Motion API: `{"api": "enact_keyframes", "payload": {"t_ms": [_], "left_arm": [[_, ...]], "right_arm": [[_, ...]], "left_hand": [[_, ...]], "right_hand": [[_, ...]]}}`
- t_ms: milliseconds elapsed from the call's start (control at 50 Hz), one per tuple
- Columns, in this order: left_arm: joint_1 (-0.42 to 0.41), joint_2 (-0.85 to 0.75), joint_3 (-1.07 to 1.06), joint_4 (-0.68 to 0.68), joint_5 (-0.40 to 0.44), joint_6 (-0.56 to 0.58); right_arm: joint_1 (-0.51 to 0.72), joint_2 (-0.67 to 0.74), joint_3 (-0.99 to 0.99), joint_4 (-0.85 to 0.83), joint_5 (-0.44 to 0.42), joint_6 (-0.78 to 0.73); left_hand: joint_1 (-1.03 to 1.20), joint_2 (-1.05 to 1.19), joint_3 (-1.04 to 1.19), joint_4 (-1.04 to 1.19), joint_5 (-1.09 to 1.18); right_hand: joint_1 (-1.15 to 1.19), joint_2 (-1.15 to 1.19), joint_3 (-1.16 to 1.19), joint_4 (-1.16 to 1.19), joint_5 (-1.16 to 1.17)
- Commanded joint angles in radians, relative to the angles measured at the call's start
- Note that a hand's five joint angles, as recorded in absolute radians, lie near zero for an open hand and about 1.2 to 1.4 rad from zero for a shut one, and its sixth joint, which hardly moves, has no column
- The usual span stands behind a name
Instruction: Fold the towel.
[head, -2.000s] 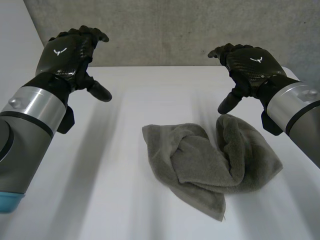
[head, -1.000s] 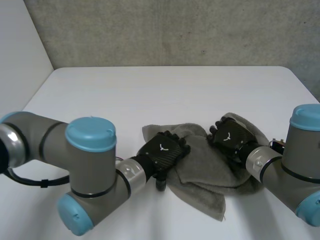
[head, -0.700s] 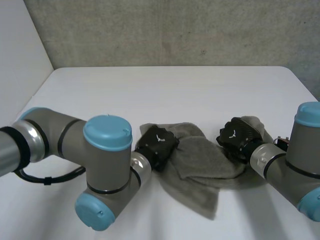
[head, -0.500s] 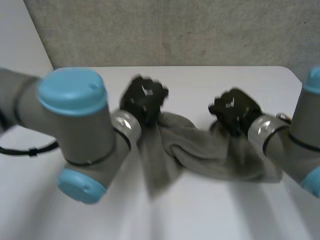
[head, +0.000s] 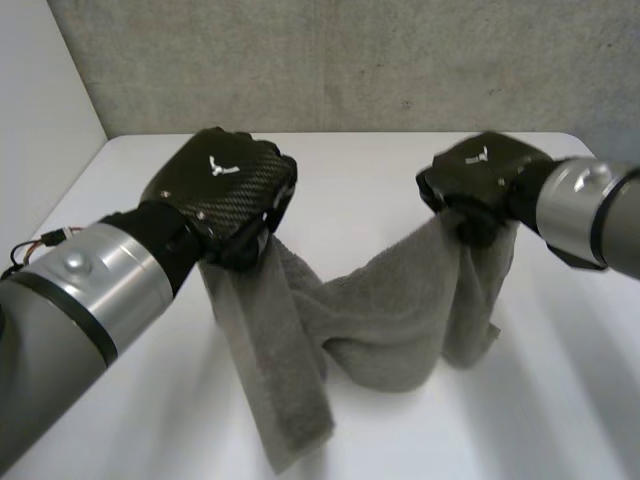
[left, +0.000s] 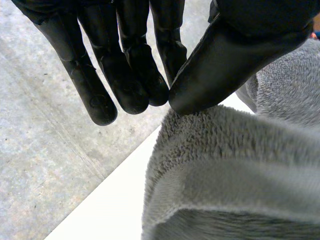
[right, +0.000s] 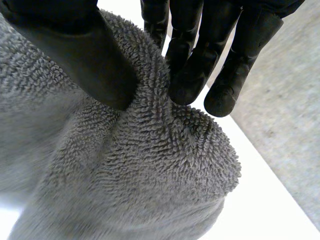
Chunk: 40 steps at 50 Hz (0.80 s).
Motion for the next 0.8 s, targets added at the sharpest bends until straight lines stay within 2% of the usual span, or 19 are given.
{"api": "enact_keyframes", "payload": {"t_ms": [20,60,80,100,120,140,160,180,240,280,360,400,420,460,520,580,620,720,800], "left_arm": [[0.101,-0.145,0.094,0.05,-0.007,-0.066],[0.127,-0.295,0.181,0.081,-0.021,-0.064],[0.127,-0.296,0.181,0.081,-0.021,-0.064],[0.136,-0.369,0.233,0.081,-0.03,-0.063],[0.145,-0.434,0.282,0.074,-0.044,-0.06],[0.145,-0.434,0.282,0.073,-0.044,-0.059],[0.157,-0.492,0.317,0.061,-0.065,-0.058],[0.177,-0.538,0.342,0.043,-0.089,-0.059],[0.202,-0.562,0.352,0.011,-0.126,-0.07],[0.205,-0.557,0.339,0.003,-0.133,-0.072],[0.207,-0.52,0.286,0.001,-0.128,-0.069],[0.211,-0.454,0.229,0.012,-0.125,-0.063],[0.211,-0.454,0.229,0.012,-0.125,-0.063],[0.213,-0.404,0.177,0.026,-0.122,-0.061],[0.208,-0.382,0.143,0.035,-0.119,-0.059],[0.197,-0.31,0.069,0.057,-0.084,-0.058],[0.185,-0.24,-0.01,0.078,-0.007,-0.056],[0.141,-0.181,-0.098,0.103,0.086,-0.053],[0.105,-0.184,-0.124,0.132,0.094,-0.053]], "right_arm": [[0.057,0.253,-0.257,-0.143,0.031,0.086],[0.085,0.398,-0.377,-0.225,0.071,0.086],[0.085,0.399,-0.377,-0.225,0.071,0.086],[0.085,0.47,-0.431,-0.269,0.114,0.086],[0.089,0.538,-0.48,-0.308,0.166,0.084],[0.089,0.539,-0.48,-0.308,0.166,0.084],[0.096,0.589,-0.509,-0.334,0.221,0.078],[0.1,0.621,-0.531,-0.352,0.271,0.071],[0.109,0.611,-0.511,-0.352,0.332,0.066],[0.111,0.577,-0.473,-0.349,0.333,0.075],[0.102,0.459,-0.331,-0.366,0.307,0.1],[0.091,0.335,-0.173,-0.388,0.26,0.109],[0.091,0.335,-0.172,-0.388,0.26,0.109],[0.071,0.22,-0.028,-0.406,0.191,0.109],[0.057,0.172,0.037,-0.406,0.158,0.109],[0.031,0.1,0.144,-0.4,0.109,0.101],[0.016,0.075,0.223,-0.391,0.073,0.095],[-0.007,0.088,0.288,-0.392,0.073,0.054],[-0.039,0.121,0.325,-0.409,0.076,-0.006]], "left_hand": [[0.069,0.066,0.074,0.045,0.073],[0.069,0.066,0.074,0.045,0.073],[0.069,0.066,0.074,0.045,0.073],[0.008,0.006,0.013,-0.016,0.013],[-0.257,-0.259,-0.252,-0.281,-0.252],[-0.26,-0.262,-0.255,-0.284,-0.255],[-0.556,-0.559,-0.551,-0.58,-0.552],[-0.707,-0.71,-0.702,-0.732,-0.703],[-0.828,-0.831,-0.823,-0.853,-0.824],[-0.919,-0.922,-0.914,-0.944,-0.915],[-0.973,-0.975,-0.968,-0.997,-0.968],[-0.973,-0.975,-0.968,-0.997,-0.968],[-0.973,-0.975,-0.968,-0.997,-0.968],[-0.97,-0.973,-0.965,-0.994,-0.966],[-0.964,-0.967,-0.959,-0.988,-0.96],[-0.958,-0.961,-0.953,-0.983,-0.954],[-0.958,-0.961,-0.953,-0.983,-0.954],[-0.961,-0.964,-0.956,-0.986,-0.957],[-0.961,-0.964,-0.956,-0.986,-0.957]], "right_hand": [[0.109,0.144,0.073,0.064,0.105],[0.109,0.144,0.073,0.064,0.105],[0.109,0.144,0.073,0.064,0.105],[-0.102,-0.067,-0.138,-0.147,-0.107],[-0.639,-0.604,-0.675,-0.684,-0.643],[-0.644,-0.61,-0.68,-0.69,-0.649],[-1.112,-1.078,-1.149,-1.158,-1.117],[-1.112,-1.078,-1.149,-1.158,-1.117],[-1.112,-1.078,-1.149,-1.158,-1.117],[-1.112,-1.078,-1.149,-1.158,-1.117],[-1.112,-1.078,-1.149,-1.158,-1.117],[-1.112,-1.078,-1.149,-1.158,-1.117],[-1.112,-1.078,-1.149,-1.158,-1.117],[-1.112,-1.078,-1.149,-1.158,-1.117],[-1.112,-1.078,-1.149,-1.158,-1.117],[-1.112,-1.078,-1.149,-1.158,-1.117],[-1.112,-1.078,-1.149,-1.158,-1.117],[-1.112,-1.078,-1.149,-1.158,-1.117],[-1.105,-1.071,-1.141,-1.151,-1.11]]}}
